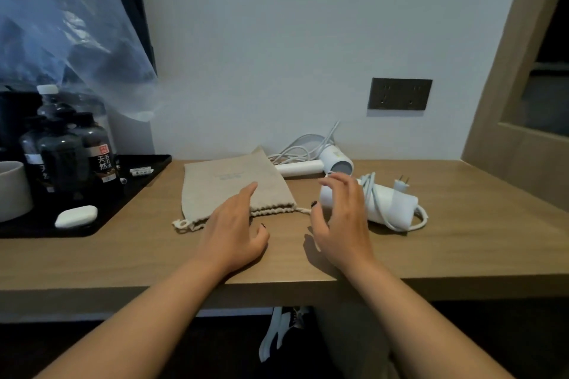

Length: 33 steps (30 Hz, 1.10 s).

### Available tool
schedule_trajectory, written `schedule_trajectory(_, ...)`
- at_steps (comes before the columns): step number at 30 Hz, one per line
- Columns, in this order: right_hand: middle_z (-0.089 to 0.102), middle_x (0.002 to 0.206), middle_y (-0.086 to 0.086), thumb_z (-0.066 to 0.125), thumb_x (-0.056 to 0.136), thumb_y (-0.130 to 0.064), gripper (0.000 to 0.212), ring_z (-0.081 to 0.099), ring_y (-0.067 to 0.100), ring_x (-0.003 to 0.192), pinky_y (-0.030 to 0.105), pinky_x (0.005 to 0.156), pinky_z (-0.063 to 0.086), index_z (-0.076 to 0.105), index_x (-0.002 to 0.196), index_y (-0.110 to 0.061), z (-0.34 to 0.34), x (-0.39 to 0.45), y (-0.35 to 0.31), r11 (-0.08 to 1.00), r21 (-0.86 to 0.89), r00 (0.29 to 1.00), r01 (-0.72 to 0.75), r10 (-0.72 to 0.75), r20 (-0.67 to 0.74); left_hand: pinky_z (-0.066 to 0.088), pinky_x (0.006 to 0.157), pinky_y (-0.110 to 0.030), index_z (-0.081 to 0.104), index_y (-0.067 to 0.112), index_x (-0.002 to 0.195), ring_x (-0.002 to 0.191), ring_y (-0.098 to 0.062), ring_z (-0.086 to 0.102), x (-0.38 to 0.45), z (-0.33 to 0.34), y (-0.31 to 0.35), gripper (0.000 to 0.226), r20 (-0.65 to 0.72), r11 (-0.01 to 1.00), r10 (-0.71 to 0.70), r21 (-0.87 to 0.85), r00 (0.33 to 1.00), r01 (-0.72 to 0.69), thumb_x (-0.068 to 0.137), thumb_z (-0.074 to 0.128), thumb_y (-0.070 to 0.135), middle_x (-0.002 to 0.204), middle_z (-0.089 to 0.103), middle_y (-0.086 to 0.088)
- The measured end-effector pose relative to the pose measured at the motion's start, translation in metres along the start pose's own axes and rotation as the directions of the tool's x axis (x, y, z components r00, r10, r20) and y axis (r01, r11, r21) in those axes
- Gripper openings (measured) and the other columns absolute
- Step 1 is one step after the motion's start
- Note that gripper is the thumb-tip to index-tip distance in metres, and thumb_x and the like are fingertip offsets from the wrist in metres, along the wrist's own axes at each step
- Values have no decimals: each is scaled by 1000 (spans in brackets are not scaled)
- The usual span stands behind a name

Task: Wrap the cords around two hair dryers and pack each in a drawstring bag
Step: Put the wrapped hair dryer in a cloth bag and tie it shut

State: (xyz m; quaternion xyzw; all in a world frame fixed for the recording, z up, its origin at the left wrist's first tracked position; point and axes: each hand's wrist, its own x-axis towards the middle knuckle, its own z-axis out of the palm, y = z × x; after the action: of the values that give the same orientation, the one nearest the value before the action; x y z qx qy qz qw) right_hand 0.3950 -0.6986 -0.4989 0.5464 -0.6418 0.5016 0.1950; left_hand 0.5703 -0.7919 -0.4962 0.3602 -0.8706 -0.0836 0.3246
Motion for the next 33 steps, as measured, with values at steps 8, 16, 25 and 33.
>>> schedule_trajectory(8, 34, 140, 14, 49, 79, -31, 50, 35, 27, 123, 40, 99, 32, 46, 126, -13, -67, -3, 55, 964, -224, 985, -141, 113, -132, 31, 116, -39, 19, 17, 152, 144, -21, 25, 27, 50, 67, 89, -25, 927, 373, 57, 927, -372, 80, 68, 34, 158, 22, -7)
schedule_trajectory(16, 24, 150, 6, 58, 81, -58, 79, 35, 32, 132, 55, 105, 37, 26, 146, -25, -74, 15, 93, 699, 71, 692, -712, 715, -103, 32, 114, -39, 6, 30, 154, 146, -13, 18, 66, 77, 76, 117, 73, 951, 247, -210, 966, -228, 61, 68, 68, 160, 15, 4)
schedule_trajectory(25, 37, 136, -1, 65, 82, -47, 61, 37, 22, 126, 40, 104, 37, 44, 137, -31, -76, 23, 95, 736, 79, 732, -673, 647, 212, 47, 87, -24, 30, 29, 137, 107, -5, 52, 71, 81, 71, 92, 158, 905, 112, -425, 981, -35, 65, 86, 42, 119, 48, 17)
schedule_trajectory(33, 46, 127, -3, 78, 76, -40, 48, 46, 15, 118, 35, 97, 44, 53, 118, -38, -82, 14, 91, 800, 154, 781, -580, 493, 383, 55, 65, -21, 60, 22, 109, 89, -6, 62, 60, 56, 66, 47, 186, 571, -9, -806, 983, 158, 70, 85, 24, 107, 64, 5)
